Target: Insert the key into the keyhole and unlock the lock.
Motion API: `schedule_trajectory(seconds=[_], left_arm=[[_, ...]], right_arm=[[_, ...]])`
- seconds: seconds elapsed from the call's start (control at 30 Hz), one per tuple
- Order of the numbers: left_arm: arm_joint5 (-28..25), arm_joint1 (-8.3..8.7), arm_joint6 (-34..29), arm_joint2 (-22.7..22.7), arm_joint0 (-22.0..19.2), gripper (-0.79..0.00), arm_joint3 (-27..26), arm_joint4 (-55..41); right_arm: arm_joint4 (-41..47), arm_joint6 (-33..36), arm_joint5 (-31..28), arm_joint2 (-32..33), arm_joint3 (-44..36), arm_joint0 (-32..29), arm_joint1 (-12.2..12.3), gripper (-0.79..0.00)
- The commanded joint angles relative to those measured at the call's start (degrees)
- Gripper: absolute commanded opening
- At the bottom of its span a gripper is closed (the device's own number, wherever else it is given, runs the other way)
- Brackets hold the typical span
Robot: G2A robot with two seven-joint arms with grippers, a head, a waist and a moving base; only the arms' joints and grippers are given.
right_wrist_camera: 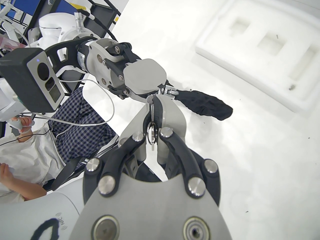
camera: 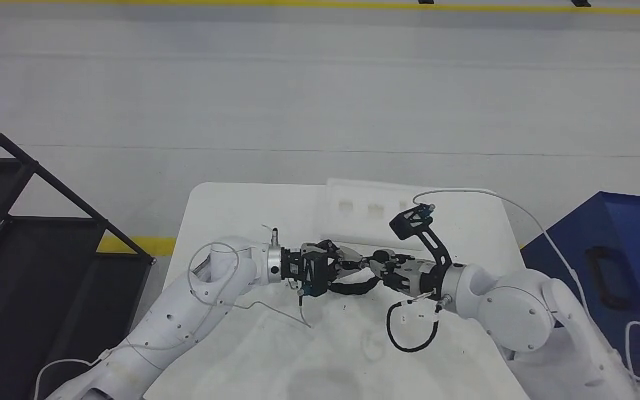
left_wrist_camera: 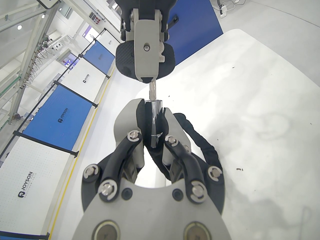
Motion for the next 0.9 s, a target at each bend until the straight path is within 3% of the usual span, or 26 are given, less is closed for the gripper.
schedule_trajectory(seconds=[0.0,0.87], left_arm=[[0.0,-0.01,0.0,0.0,0.0,-0.785,0.0,0.0],[0.1,-0.08,0.4,-0.1,0.0,-0.785,-0.1,0.1]], right_arm=[[-0.1,0.0,0.1,-0.1,0.1,0.1,0.0,-0.785],[-0.1,-0.5,0.7,-1.1,0.8,0.9,-0.1,-0.785]])
